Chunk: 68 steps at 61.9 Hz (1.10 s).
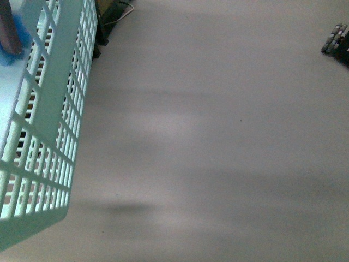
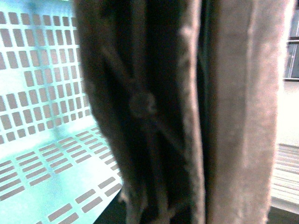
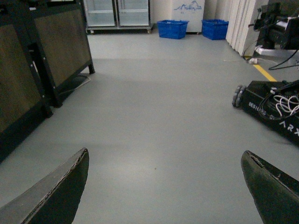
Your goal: Pick mango and avocado into basket
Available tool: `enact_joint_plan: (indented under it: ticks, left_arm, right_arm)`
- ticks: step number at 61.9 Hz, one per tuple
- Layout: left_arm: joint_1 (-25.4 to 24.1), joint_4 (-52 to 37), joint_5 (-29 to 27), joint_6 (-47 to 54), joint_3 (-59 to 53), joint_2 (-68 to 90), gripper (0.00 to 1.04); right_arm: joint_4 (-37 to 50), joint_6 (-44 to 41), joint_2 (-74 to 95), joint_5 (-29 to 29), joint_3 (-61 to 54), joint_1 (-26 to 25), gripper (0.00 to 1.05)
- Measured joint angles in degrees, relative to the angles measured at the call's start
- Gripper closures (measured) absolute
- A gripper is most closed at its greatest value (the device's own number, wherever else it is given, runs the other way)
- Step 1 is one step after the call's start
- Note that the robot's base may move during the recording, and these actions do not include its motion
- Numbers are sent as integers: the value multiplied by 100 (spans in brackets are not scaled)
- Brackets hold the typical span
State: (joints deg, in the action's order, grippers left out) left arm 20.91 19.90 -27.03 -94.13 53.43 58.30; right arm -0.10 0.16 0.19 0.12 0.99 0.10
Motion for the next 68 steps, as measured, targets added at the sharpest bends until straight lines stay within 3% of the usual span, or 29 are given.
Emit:
enact_joint_plan:
  ticks: [68]
  left_arm:
    - [0, 0, -4, -2, 0, 0, 91]
  right_arm:
    - [2, -4, 0, -2, 0, 0, 9]
